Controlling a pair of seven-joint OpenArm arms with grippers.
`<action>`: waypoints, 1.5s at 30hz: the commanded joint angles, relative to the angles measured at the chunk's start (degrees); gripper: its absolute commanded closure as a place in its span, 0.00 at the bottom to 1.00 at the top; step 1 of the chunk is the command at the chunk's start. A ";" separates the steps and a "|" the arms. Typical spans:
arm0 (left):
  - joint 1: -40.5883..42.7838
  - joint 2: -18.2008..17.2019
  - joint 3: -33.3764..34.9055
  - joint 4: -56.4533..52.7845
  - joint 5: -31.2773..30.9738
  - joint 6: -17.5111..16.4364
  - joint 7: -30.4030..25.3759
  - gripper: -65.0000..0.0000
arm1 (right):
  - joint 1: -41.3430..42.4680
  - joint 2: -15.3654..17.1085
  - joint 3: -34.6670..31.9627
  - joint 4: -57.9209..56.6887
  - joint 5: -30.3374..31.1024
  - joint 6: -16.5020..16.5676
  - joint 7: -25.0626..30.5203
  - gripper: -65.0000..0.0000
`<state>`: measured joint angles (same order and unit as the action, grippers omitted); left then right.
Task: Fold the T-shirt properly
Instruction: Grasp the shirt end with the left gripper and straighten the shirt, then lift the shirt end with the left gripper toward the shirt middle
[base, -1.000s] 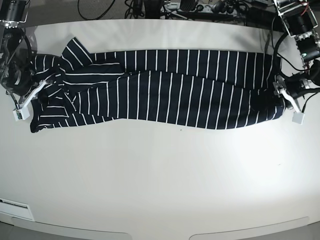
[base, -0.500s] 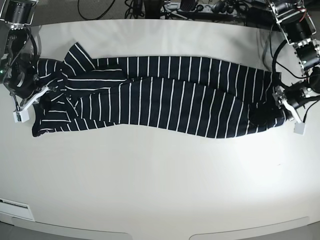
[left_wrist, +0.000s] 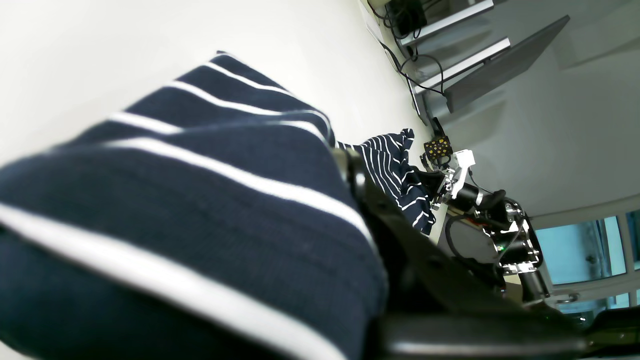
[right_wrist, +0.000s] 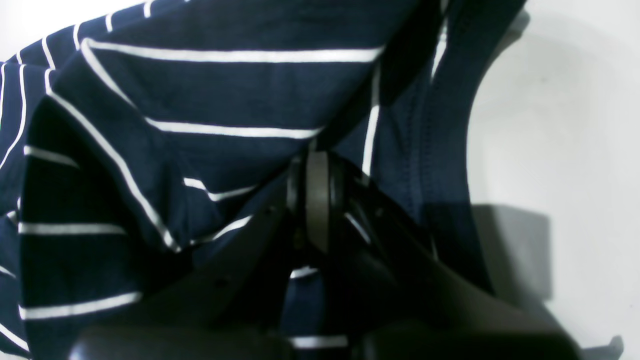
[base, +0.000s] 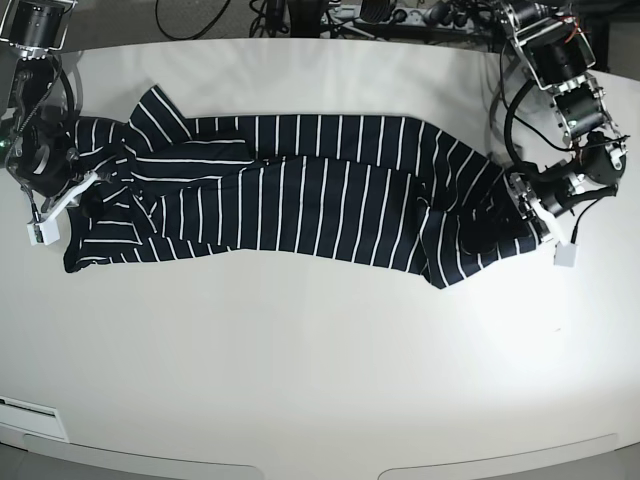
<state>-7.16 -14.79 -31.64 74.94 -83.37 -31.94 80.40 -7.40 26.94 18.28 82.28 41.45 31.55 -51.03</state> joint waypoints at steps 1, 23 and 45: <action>-1.11 -0.22 -0.31 0.87 -1.63 0.11 -0.40 1.00 | -0.48 0.37 -0.24 -0.26 -2.47 0.00 -5.11 1.00; -1.14 -15.32 0.55 4.22 7.19 0.09 -0.40 1.00 | -0.35 0.37 -0.24 -0.26 -3.96 -0.02 -4.24 1.00; -1.14 -15.30 0.55 4.87 17.16 2.56 -0.40 1.00 | -0.37 0.37 -0.24 -0.26 -2.25 0.66 -4.37 1.00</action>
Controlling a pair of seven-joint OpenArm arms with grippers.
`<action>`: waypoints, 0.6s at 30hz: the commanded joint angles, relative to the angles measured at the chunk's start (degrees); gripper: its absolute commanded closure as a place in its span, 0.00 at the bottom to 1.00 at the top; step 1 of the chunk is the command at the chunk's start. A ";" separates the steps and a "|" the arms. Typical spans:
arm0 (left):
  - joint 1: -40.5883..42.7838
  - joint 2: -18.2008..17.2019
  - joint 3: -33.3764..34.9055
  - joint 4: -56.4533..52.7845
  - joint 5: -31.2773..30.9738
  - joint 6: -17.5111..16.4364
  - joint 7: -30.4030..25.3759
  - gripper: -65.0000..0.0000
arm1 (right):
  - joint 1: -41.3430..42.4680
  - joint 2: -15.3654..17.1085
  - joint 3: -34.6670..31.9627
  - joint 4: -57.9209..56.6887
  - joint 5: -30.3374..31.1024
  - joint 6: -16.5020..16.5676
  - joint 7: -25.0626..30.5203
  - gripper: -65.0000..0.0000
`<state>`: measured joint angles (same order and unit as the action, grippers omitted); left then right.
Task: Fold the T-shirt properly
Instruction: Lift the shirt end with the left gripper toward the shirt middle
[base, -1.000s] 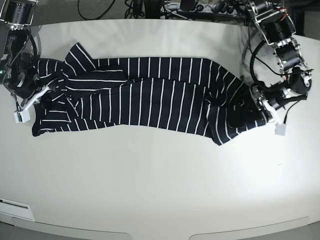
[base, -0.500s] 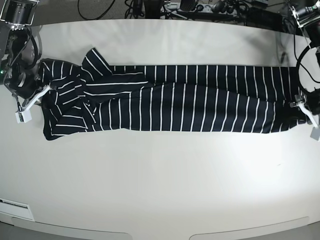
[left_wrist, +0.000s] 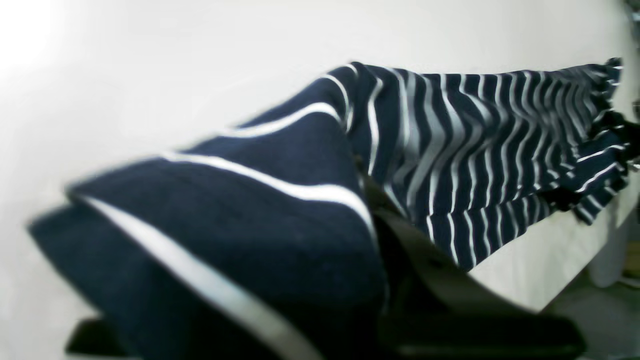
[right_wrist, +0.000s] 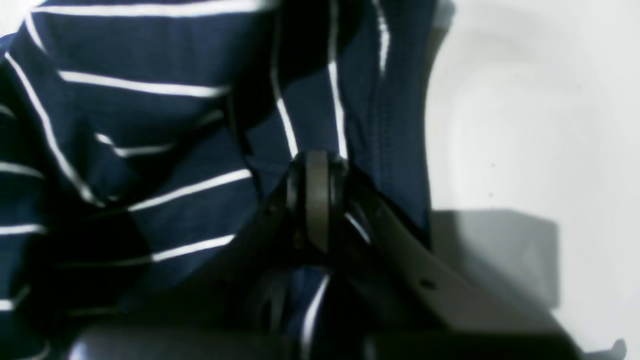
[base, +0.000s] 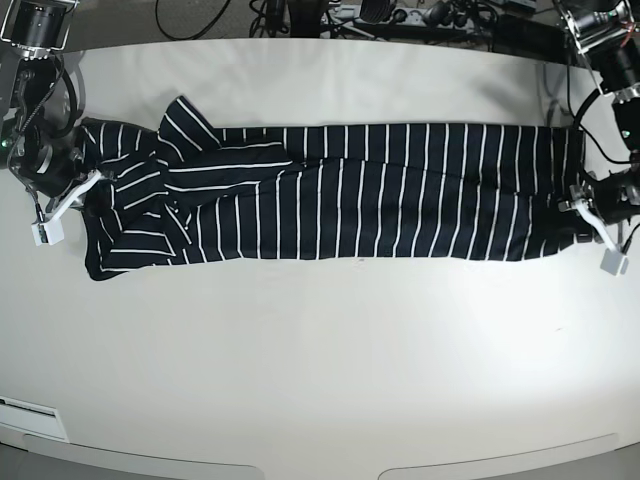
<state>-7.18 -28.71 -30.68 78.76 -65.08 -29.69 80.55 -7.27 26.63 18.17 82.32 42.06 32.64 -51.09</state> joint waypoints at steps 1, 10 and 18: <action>-1.14 -0.46 -0.42 1.05 -1.25 0.72 -0.55 1.00 | -0.50 0.68 -0.13 -0.31 -2.89 -0.39 -4.35 1.00; -2.10 3.30 -0.42 2.32 -13.49 -0.61 -0.55 1.00 | -0.48 0.68 -0.13 -0.31 -3.02 -0.48 -5.09 1.00; -3.50 6.16 -0.42 8.17 -19.92 -2.75 -0.55 1.00 | -0.48 0.66 -0.13 -0.31 -3.04 -0.50 -5.07 1.00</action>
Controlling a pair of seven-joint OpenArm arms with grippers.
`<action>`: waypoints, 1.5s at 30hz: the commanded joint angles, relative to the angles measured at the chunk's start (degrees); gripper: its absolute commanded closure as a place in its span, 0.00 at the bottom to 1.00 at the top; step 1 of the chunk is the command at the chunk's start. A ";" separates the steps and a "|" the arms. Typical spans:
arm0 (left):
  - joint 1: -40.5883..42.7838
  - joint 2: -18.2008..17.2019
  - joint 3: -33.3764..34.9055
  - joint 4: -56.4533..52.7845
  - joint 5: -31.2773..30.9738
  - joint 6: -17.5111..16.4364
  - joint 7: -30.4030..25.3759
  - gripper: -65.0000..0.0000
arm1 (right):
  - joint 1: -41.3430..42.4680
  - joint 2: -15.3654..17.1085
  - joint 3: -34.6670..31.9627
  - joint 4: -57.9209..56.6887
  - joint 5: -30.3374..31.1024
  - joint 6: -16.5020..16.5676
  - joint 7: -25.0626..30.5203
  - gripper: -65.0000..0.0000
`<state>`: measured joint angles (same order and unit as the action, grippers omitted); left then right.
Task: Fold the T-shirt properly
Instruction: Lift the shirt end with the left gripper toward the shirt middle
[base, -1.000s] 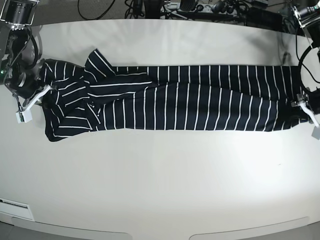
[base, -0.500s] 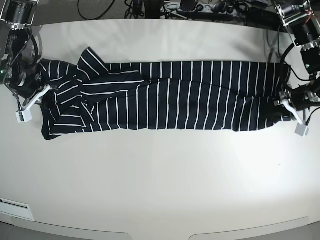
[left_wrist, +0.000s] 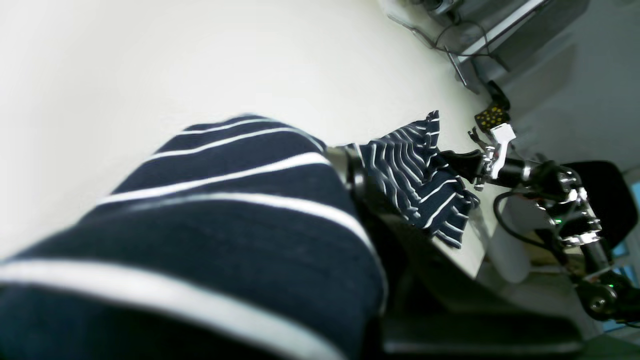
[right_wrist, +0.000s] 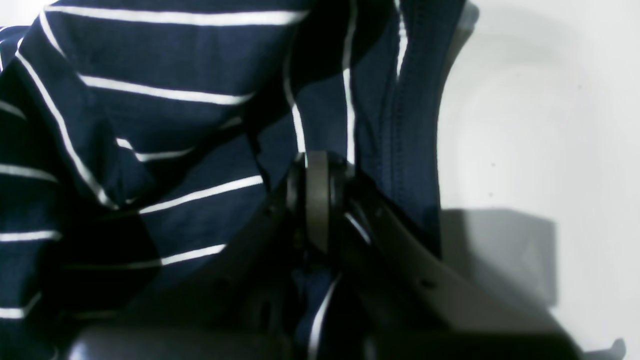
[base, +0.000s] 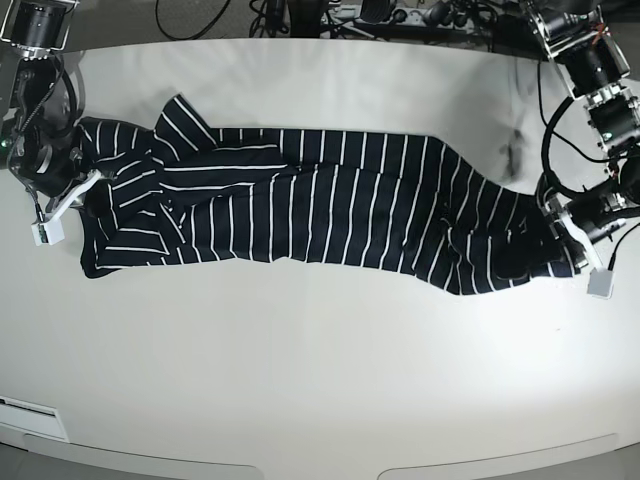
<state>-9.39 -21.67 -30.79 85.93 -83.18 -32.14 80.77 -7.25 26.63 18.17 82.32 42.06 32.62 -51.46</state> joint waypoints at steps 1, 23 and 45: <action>-1.64 -0.02 -0.31 1.31 -1.82 -0.68 -0.77 1.00 | -0.52 0.66 -0.13 -0.31 -3.06 -0.48 -4.72 1.00; -0.66 16.79 12.48 1.18 -0.42 -2.86 -0.77 1.00 | -0.50 0.68 -0.13 -0.31 -3.06 -0.46 -5.16 1.00; -0.63 22.80 15.78 1.18 5.84 -6.86 -0.77 1.00 | -0.50 0.68 -0.13 -0.31 -3.06 -0.42 -5.16 1.00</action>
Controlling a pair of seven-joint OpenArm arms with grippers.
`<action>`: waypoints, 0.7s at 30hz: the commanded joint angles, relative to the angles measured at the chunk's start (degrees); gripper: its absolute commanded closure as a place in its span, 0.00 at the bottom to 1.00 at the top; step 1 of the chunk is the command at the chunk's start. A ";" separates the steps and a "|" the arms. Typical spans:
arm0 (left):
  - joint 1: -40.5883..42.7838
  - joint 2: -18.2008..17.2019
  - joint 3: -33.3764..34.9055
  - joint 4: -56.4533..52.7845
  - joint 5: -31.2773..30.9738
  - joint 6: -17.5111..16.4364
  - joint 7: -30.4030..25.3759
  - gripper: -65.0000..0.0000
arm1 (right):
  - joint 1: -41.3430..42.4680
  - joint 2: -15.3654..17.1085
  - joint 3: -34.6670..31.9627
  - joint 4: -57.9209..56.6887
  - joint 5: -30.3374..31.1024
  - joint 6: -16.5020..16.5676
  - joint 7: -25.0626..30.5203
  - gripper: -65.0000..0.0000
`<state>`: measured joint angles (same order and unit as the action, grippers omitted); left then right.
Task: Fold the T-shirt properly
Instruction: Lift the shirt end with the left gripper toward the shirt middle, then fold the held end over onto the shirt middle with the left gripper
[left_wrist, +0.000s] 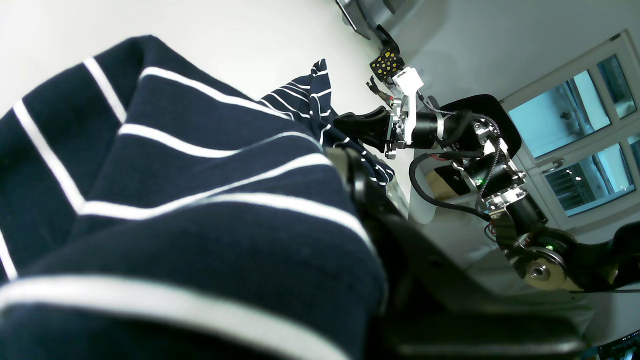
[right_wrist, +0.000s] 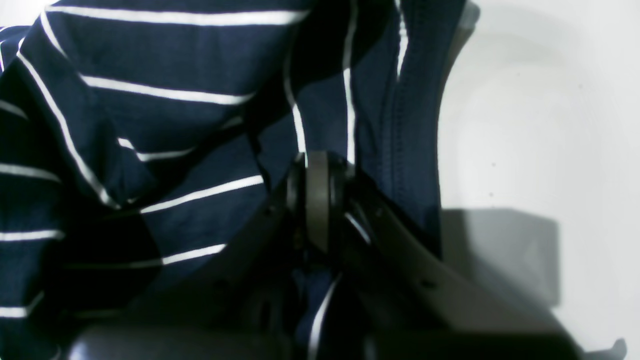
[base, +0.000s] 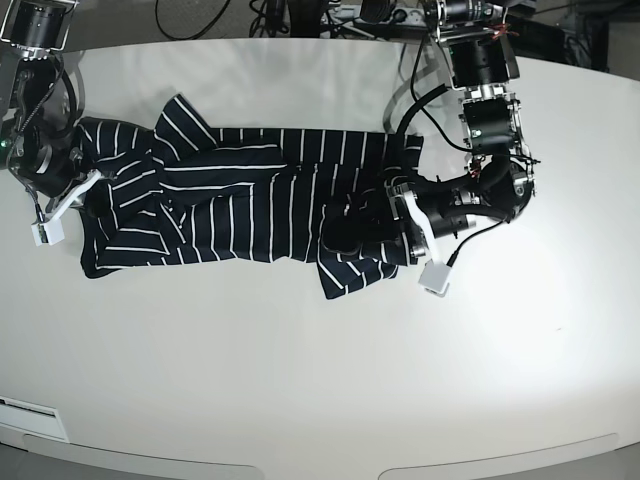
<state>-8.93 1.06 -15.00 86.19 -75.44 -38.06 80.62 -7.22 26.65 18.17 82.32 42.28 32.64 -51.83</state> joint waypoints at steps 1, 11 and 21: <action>-1.09 0.07 0.00 0.92 -1.90 -0.94 -0.62 1.00 | -0.52 0.66 -0.13 -0.31 -3.28 -0.44 -4.79 1.00; -1.09 0.07 0.00 0.92 -3.08 0.52 -0.62 1.00 | -0.52 0.66 -0.13 -0.31 -3.28 -0.44 -4.79 1.00; -1.09 0.04 0.00 0.92 -3.48 0.55 -0.62 1.00 | -0.52 0.66 -0.13 -0.31 -3.28 -0.46 -4.79 1.00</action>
<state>-8.93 1.06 -15.03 86.21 -77.12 -37.50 80.62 -7.22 26.65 18.17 82.32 42.30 32.64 -51.81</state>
